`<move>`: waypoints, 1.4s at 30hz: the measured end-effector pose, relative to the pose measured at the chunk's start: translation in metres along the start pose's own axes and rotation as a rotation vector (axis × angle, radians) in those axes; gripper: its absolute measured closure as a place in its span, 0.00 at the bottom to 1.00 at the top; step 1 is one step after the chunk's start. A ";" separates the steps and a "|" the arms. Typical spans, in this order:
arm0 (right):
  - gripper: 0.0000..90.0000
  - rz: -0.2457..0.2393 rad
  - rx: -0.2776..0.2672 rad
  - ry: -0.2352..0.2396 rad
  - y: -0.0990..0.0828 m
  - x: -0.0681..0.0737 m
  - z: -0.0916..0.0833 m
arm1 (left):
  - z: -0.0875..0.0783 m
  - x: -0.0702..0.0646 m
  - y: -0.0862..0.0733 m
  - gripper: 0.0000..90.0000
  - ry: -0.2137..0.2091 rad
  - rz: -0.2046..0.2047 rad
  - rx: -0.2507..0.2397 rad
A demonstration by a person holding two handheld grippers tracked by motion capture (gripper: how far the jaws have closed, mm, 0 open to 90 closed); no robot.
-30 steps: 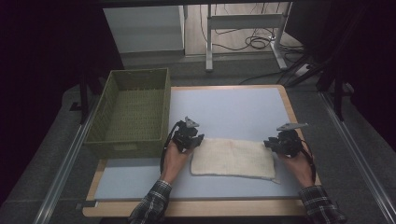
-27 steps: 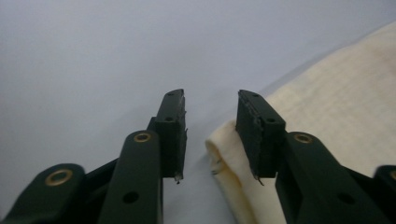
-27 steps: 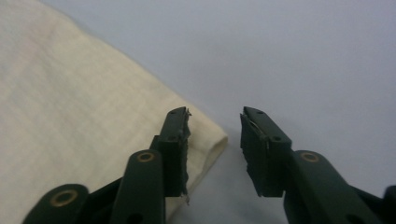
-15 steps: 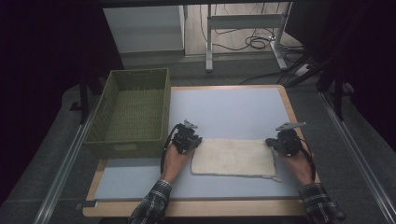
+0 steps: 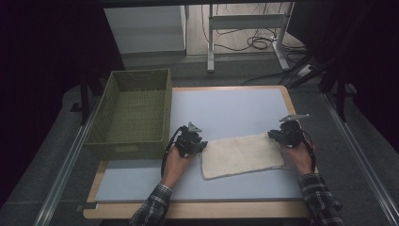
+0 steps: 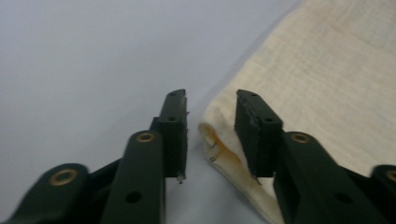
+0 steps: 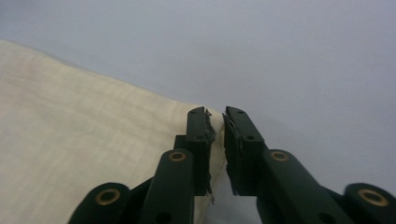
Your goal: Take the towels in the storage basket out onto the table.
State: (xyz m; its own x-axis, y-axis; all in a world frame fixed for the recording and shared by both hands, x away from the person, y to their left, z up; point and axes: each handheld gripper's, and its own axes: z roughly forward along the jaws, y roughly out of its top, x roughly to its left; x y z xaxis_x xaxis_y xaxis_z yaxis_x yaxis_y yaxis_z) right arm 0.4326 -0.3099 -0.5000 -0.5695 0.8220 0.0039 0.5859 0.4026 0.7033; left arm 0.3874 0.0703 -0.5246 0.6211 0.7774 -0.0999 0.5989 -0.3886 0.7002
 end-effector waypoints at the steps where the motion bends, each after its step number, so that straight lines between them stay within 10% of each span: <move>1: 0.84 -0.004 -0.004 0.002 -0.001 0.001 -0.003 | 0.001 0.000 -0.001 0.68 0.006 0.002 0.004; 21: 0.65 -0.102 0.007 0.153 -0.019 0.068 -0.026 | 0.012 0.010 -0.013 0.48 -0.021 0.040 -0.056; 42: 0.73 -0.286 0.034 0.398 -0.009 0.191 0.011 | 0.012 0.009 -0.014 0.47 -0.017 0.041 -0.059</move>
State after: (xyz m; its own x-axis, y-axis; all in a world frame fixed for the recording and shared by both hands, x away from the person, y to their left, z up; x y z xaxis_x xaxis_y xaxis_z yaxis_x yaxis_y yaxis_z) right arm 0.3253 -0.1523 -0.5136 -0.8826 0.4614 0.0906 0.3888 0.6078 0.6924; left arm 0.3910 0.0767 -0.5437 0.6534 0.7525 -0.0822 0.5422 -0.3895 0.7445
